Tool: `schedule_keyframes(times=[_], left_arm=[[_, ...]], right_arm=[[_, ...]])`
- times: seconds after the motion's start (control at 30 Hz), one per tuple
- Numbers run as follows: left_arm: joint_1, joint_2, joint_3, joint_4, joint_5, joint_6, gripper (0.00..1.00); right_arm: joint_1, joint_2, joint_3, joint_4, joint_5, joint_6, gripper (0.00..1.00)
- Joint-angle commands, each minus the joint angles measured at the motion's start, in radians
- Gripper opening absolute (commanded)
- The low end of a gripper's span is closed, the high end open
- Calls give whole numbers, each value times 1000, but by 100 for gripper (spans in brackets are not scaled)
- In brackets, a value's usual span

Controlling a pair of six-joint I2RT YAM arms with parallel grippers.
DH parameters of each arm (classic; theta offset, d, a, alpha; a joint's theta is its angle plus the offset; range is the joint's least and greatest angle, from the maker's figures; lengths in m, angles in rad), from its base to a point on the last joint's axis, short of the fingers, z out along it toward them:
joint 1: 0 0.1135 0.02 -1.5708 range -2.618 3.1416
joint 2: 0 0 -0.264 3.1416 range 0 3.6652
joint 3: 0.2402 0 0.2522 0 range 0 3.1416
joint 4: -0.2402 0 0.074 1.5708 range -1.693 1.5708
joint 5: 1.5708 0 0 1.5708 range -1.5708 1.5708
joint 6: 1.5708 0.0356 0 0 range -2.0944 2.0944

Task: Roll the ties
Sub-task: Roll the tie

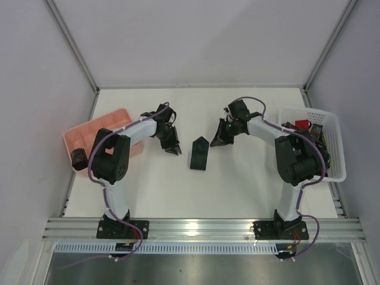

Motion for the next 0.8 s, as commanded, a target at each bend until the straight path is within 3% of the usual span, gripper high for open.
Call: schedule_keyframes(times=[0.0, 0.1, 0.27, 0.6, 0.77], left_arm=[[-7, -135, -27, 29, 20, 22, 25], [-6, -185, -85, 38, 12, 21, 46], [-4, -307, -151, 80, 56, 26, 59], [-4, -413, -182, 60, 101, 2, 63], [2, -458, -219, 66, 107, -18, 69]], right_arm=[[-5, 81, 169, 4, 34, -83, 0], [-5, 197, 292, -2, 13, -86, 0], [-8, 331, 402, -10, 11, -70, 0], [-21, 366, 367, -6, 105, -5, 0], [-51, 285, 176, -6, 195, 45, 0]])
